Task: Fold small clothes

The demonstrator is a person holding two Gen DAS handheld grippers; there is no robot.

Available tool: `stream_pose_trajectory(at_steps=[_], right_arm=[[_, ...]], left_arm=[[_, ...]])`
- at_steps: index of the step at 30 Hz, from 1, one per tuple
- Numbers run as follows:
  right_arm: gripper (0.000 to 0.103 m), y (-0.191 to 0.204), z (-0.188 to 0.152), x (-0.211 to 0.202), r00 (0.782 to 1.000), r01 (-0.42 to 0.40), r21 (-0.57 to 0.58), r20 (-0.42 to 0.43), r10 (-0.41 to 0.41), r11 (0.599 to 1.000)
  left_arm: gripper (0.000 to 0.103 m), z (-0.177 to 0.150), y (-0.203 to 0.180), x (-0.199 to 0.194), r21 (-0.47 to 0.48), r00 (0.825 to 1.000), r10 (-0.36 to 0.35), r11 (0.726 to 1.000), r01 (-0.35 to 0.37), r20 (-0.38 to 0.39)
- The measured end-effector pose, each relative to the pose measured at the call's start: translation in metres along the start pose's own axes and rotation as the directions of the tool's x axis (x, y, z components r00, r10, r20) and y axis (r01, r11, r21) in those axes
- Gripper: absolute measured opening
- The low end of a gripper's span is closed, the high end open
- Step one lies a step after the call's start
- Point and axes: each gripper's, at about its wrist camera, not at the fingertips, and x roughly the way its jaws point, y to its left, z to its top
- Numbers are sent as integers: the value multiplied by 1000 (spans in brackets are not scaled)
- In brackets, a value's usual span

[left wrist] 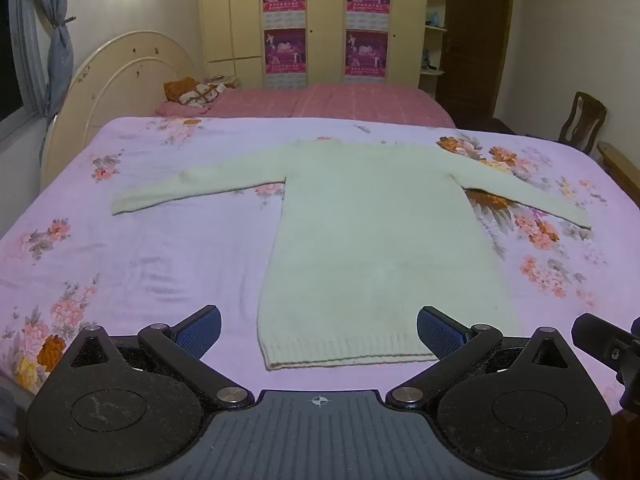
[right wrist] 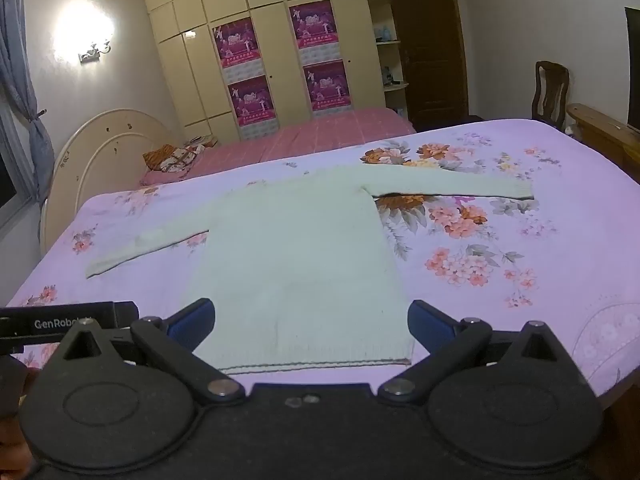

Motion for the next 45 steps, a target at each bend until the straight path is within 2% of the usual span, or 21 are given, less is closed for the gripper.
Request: stream_pose_trajectory(at_steps=[33,45], right_arm=[[102,7,7,12,1000,-2,-10,7,2,1000],[102,6,7,18,1000,5,-7,-16,-5,1000]], left_arm=[[103,10,0,13,-8,1000,2,1000,-2,-12],[103,13,2,18,-9,1000,1,1000,-2,-19]])
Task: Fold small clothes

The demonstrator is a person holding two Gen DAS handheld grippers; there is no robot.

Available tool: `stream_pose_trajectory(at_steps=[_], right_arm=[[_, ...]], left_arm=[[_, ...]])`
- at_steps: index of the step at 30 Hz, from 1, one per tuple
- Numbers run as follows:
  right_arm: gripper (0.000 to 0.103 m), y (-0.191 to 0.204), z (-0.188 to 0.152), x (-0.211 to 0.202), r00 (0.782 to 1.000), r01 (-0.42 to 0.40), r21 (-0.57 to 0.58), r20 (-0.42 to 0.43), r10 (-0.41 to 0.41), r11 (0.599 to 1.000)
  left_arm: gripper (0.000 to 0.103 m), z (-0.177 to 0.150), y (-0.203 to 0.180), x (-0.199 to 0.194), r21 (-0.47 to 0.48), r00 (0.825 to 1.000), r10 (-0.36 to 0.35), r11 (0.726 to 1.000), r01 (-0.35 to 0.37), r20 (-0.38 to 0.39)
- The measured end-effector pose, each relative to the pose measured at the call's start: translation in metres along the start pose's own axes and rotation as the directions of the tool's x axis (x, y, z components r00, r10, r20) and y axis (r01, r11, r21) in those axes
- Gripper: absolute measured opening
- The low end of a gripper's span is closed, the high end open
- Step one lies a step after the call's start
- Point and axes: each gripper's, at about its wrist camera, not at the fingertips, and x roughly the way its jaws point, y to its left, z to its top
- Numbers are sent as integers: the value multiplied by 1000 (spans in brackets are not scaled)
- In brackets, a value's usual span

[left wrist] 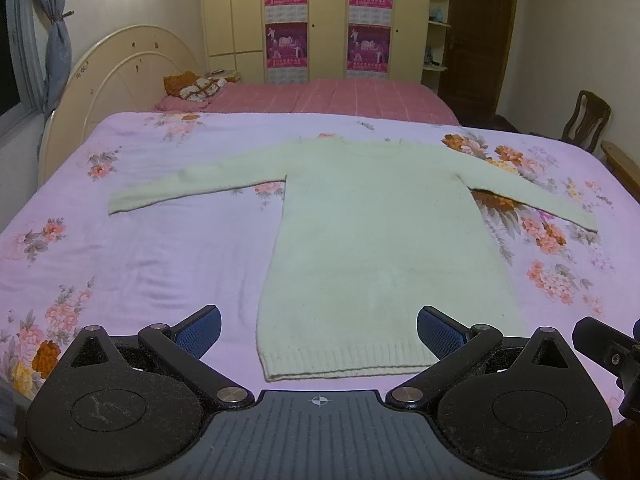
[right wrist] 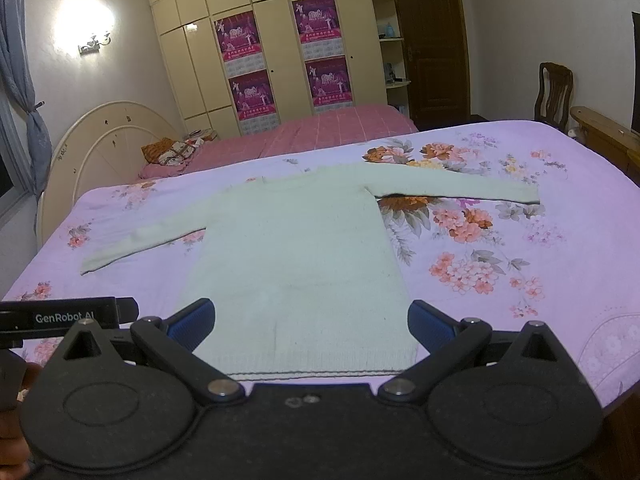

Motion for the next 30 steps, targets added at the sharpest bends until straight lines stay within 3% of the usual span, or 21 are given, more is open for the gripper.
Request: stream_pose_trajectory(at_steps=[16,30], right_arm=[[102,-2,3,14,1000,6,12,-22,-5,1000],[102,-14,27,49,1000,23,56,4,-23,998]], left_arm=[[103,6,2,19,-5,1000,-15,1000,15,-18],[103,42,-4,77,-14,999,-26,1000,26,-21]])
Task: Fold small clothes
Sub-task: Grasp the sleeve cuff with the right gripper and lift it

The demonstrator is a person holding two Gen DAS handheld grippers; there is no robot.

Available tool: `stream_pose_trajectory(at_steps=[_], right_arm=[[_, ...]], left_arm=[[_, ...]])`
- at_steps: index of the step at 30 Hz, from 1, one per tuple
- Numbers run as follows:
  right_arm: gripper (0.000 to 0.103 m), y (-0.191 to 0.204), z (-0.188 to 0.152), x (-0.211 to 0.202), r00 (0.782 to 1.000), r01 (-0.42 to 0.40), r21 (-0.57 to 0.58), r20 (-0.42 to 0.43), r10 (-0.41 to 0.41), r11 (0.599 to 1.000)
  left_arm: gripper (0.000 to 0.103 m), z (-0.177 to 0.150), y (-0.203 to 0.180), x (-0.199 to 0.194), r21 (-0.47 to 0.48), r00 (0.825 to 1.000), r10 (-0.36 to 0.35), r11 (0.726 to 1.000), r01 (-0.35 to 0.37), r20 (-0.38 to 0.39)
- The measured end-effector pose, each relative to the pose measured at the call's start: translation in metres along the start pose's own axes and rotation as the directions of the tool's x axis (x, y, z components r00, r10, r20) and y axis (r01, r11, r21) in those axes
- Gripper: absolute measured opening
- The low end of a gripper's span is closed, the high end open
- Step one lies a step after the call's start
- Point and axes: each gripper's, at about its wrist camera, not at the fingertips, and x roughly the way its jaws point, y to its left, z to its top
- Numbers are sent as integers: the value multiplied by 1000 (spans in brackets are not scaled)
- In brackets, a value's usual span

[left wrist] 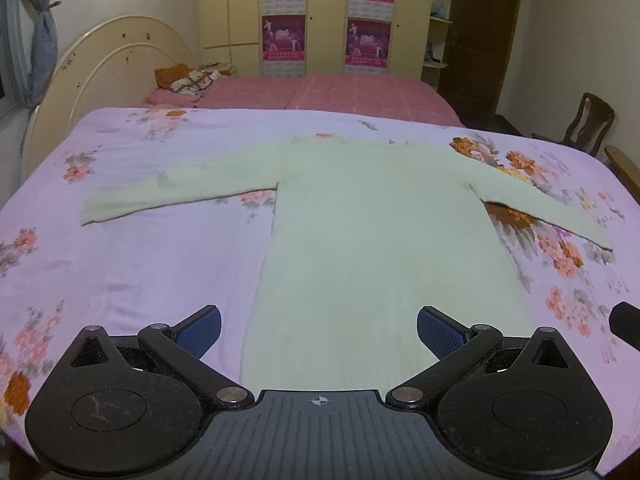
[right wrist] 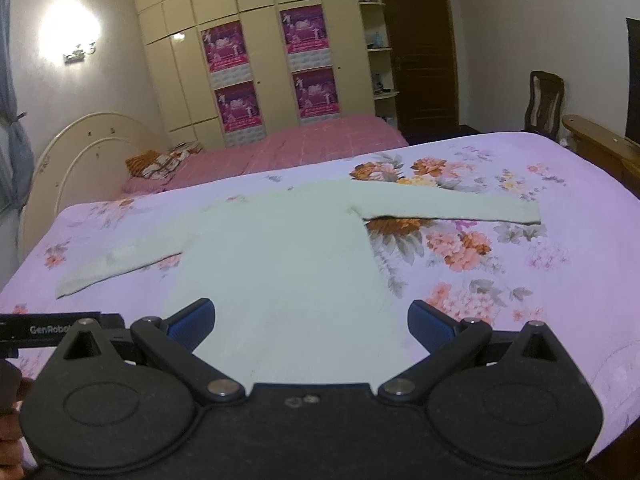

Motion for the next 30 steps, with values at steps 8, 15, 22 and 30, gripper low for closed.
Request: stream_pose_trajectory(at_steps=[8,15,22,30], right_arm=[[101,-16,25,45,999,35,1,-2,-35,999],[93,-30,43,89,998,63,-17,-29,-64,998],[88,-54,61,136,995,79,-4,-68,-79,997],[82,-89,79,183,991,80,50,-109,-74,996]], left_arm=[[103,32,-15,47,5,1000,-15,1000,15,-9],[103,58,-32,93,11,1000,-13,1000,14,-29],[103,81,-56,141,12,998,6,1000,-6,-58],[103,102,-81,184,10,996,34,999,-33,-79]])
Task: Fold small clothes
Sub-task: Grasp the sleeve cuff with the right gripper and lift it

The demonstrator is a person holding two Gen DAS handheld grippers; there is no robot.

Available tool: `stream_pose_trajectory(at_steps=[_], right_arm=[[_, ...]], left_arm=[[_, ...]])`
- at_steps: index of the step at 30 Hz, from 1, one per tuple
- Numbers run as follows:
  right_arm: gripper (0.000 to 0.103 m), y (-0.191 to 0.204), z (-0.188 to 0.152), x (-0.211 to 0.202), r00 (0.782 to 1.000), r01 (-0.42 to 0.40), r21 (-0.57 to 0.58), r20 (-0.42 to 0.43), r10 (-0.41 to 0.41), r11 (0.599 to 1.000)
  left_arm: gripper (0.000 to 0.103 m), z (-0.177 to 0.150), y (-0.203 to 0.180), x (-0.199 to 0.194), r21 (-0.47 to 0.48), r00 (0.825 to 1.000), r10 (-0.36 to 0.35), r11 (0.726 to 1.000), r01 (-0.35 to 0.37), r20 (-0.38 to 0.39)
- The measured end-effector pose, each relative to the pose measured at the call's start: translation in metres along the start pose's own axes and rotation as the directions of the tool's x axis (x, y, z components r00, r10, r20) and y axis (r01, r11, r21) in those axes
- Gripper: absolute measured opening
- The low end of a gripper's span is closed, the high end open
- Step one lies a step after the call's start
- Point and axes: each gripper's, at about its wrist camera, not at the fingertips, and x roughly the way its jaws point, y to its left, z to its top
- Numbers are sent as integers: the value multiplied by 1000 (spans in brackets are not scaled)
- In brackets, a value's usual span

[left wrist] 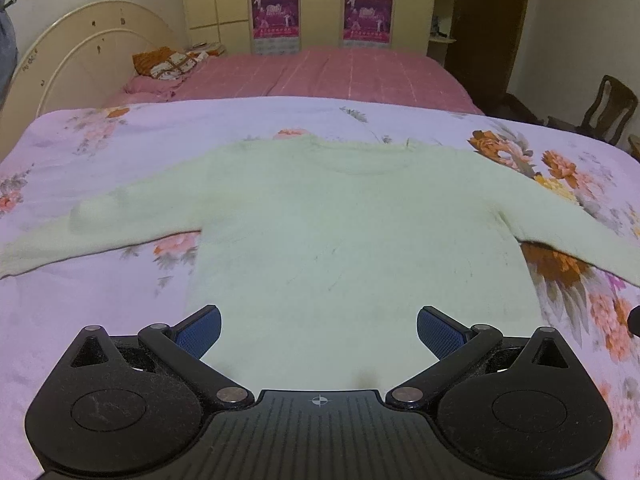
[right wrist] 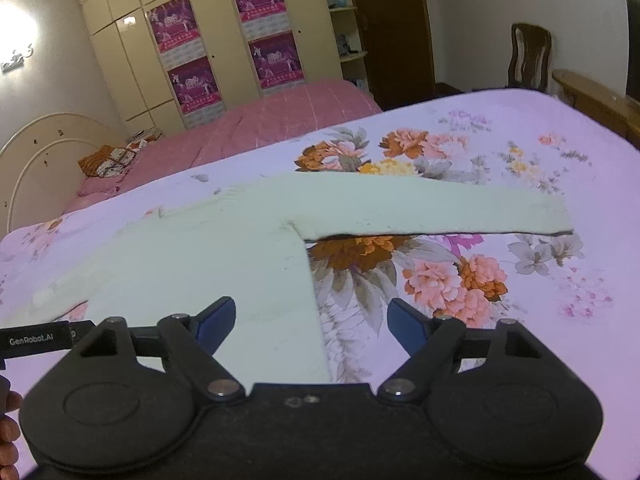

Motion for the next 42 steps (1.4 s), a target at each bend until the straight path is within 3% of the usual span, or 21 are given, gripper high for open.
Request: stream_pose_trajectory(at_steps=[7,14,30,38,39,42], right_arm=[[80,-20,22,33,1000,-16,30,-2,16,999],[77,-56,34,58,1000,18,82,-9,-17,997],[74,-151,54,119,977,209,223,-83,-195,952],[74,-173,77,143,969,242,292,-25,-245,925],[69,-176,80,145,967,246,305,-14,-254,920],[29,-182,87,150,958,268,316,15,-287,910]], left_arm=[[103,17,-24,24,20,1000,27,999,-27,5],[103,21,-43,38,39,999,36,999,-36,10],[103,32,-48,80,46,1000,24,999,-24,8],[103,42,-45,108,58,1000,16,998,-15,-6],[103,43,-45,110,66,1000,19,998,-18,-6],[103,46,-43,115,85,1000,21,996,-20,-10]])
